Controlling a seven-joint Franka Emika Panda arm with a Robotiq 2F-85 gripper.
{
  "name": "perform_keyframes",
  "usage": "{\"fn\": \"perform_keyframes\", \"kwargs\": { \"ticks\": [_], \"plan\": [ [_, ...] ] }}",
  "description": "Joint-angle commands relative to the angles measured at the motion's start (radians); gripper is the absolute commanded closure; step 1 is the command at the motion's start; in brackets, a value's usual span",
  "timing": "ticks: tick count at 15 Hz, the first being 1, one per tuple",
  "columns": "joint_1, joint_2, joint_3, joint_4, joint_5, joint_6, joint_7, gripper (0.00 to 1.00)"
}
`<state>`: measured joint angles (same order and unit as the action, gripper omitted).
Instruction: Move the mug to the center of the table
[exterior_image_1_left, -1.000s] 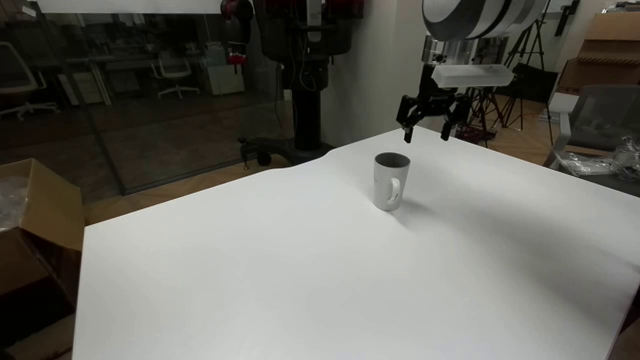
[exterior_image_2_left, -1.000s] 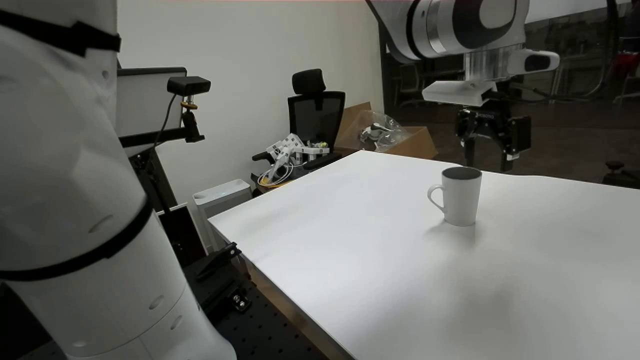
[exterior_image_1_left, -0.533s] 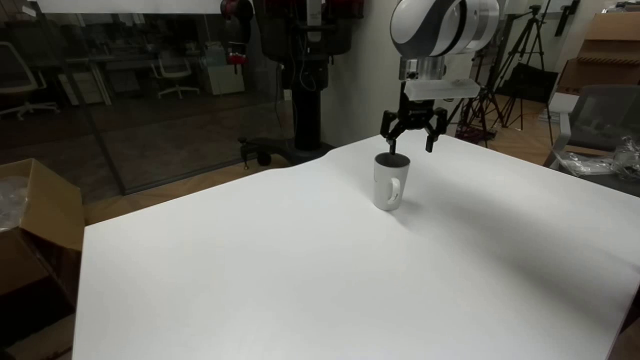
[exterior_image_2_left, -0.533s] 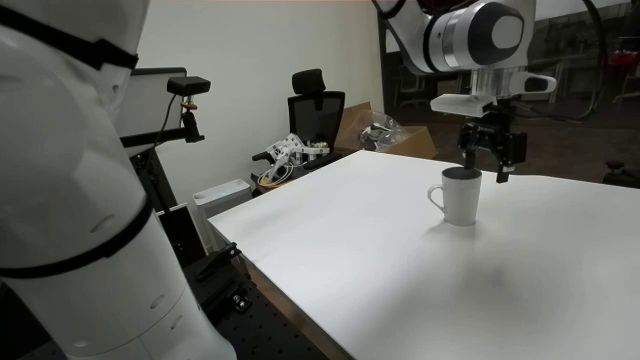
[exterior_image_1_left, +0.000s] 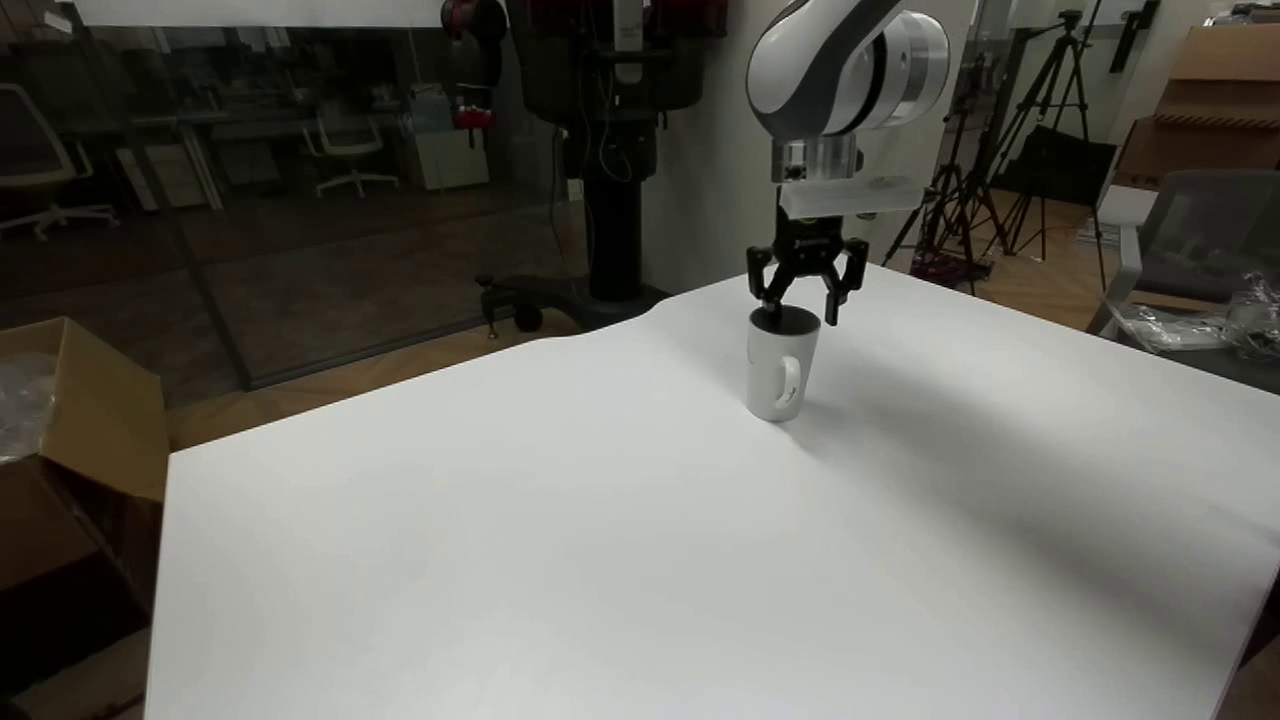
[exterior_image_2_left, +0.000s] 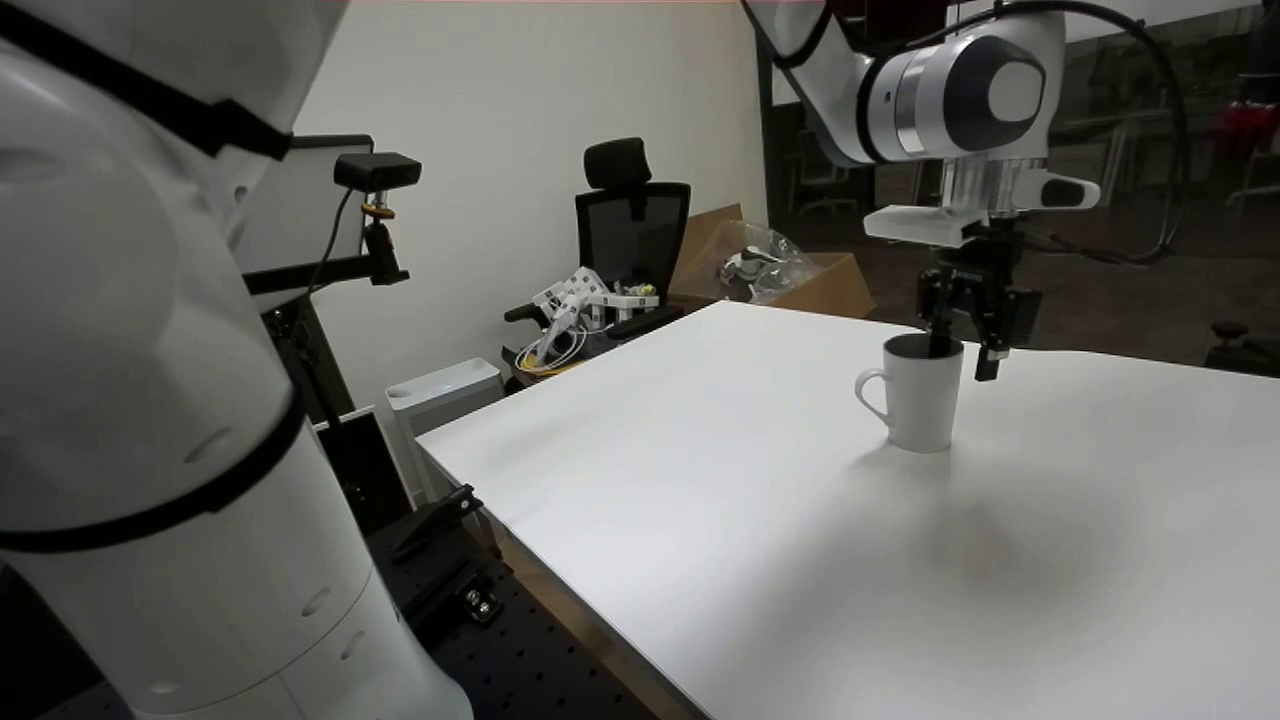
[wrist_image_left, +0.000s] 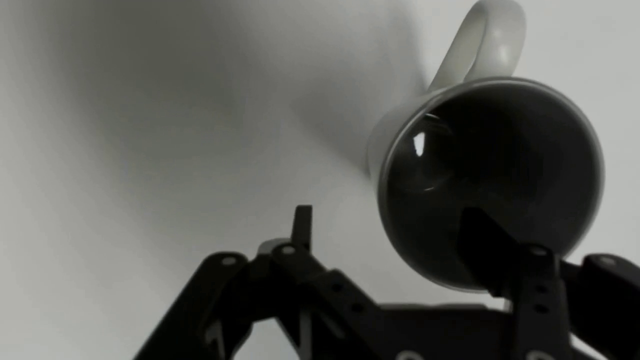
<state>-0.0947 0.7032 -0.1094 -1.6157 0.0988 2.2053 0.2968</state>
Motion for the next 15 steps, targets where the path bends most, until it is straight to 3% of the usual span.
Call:
{"fn": "perform_keyframes", "kwargs": {
  "ticks": [1, 5, 8, 15],
  "plan": [
    [0.012, 0.040, -0.006, 0.069, 0.009, -0.039, 0.035, 0.55],
    [0.015, 0.043, -0.004, 0.076, 0.011, -0.033, 0.031, 0.83],
    [0.017, 0.039, -0.002, 0.070, 0.010, -0.031, 0.028, 0.98],
    [0.030, 0.032, -0.005, 0.066, 0.001, -0.027, 0.031, 0.98]
  ]
}}
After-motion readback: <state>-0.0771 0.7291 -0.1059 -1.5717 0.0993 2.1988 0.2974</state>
